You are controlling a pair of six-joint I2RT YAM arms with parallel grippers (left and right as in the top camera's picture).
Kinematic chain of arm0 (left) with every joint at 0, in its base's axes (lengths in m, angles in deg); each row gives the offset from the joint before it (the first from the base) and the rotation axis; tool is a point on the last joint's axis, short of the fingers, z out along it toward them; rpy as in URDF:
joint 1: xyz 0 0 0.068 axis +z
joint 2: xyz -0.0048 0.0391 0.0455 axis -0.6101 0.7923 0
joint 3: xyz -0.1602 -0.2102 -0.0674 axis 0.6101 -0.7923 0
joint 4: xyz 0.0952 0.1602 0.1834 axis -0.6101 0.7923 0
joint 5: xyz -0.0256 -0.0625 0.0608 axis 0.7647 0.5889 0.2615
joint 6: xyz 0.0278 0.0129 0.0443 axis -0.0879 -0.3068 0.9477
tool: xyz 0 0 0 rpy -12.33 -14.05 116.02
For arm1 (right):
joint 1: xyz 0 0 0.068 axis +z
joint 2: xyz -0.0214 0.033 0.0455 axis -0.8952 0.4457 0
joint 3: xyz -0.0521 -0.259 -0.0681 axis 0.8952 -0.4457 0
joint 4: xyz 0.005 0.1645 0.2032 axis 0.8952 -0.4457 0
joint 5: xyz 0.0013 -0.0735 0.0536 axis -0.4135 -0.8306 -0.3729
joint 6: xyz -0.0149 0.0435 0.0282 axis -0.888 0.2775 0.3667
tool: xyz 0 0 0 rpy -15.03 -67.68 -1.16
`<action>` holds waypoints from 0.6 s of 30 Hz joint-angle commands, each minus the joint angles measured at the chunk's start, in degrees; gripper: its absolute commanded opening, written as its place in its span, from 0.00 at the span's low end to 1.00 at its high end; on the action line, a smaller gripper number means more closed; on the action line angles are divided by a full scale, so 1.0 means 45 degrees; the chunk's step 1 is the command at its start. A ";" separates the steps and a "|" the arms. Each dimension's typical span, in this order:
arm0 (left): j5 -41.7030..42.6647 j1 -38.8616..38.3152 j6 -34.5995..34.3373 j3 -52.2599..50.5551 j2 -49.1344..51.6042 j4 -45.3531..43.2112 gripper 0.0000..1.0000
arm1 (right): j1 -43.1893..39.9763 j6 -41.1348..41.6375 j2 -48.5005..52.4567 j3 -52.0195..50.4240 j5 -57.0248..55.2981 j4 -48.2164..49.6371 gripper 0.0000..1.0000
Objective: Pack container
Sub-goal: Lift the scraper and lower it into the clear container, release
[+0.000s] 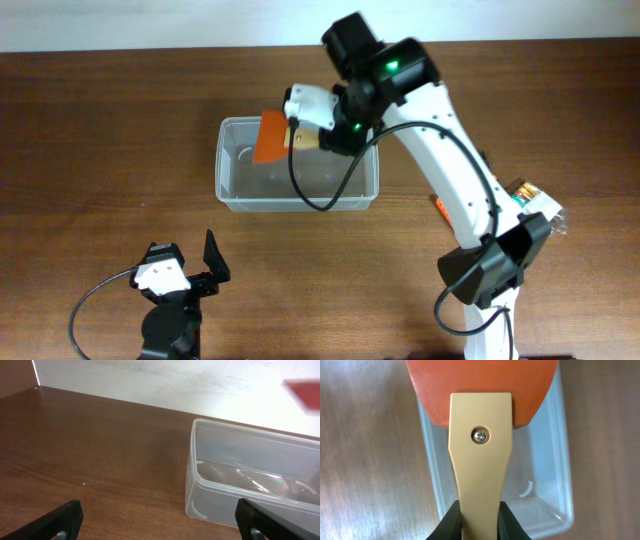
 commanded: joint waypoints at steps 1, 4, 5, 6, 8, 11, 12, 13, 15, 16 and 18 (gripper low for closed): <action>-0.0044 -0.0053 0.0112 -0.0039 -0.0078 0.0024 0.99 | 0.0024 -0.0733 0.0398 -0.1384 0.0325 0.0578 0.13; -0.0044 -0.0053 0.0112 -0.0039 -0.0078 0.0024 0.99 | 0.0024 -0.0374 0.0398 -0.2759 0.0330 0.1773 0.14; -0.0044 -0.0053 0.0112 -0.0039 -0.0078 0.0024 0.99 | 0.0024 -0.0121 0.0398 -0.3191 0.0325 0.2259 0.14; -0.0044 -0.0053 0.0112 -0.0039 -0.0078 0.0024 0.99 | 0.0024 0.0117 0.0398 -0.3575 0.0325 0.2705 0.14; -0.0044 -0.0053 0.0112 -0.0034 -0.0078 0.0024 0.99 | 0.0029 0.0481 0.0398 -0.4206 0.0335 0.3439 0.14; -0.0044 -0.0053 0.0112 -0.0034 -0.0078 0.0024 0.99 | 0.0053 0.0515 0.0398 -0.4925 0.0340 0.4182 0.15; -0.0044 -0.0053 0.0112 -0.0034 -0.0078 0.0024 0.99 | 0.0049 0.0515 0.0398 -0.5095 0.0345 0.4362 0.18; -0.0044 -0.0049 0.0112 -0.0034 -0.0078 0.0024 0.99 | 0.0049 0.0515 0.0403 -0.5270 0.0340 0.4580 0.22; -0.0044 -0.0053 0.0112 -0.0039 -0.0078 0.0024 0.99 | 0.0049 0.0520 0.0403 -0.5595 0.0340 0.5047 0.26; -0.0044 -0.0053 0.0112 -0.0034 -0.0078 0.0024 0.99 | 0.0049 0.0520 0.0403 -0.5707 0.0335 0.5212 0.31; -0.0044 -0.0053 0.0112 -0.0034 -0.0078 0.0024 0.99 | 0.0049 0.0529 0.0403 -0.5795 0.0335 0.5391 0.44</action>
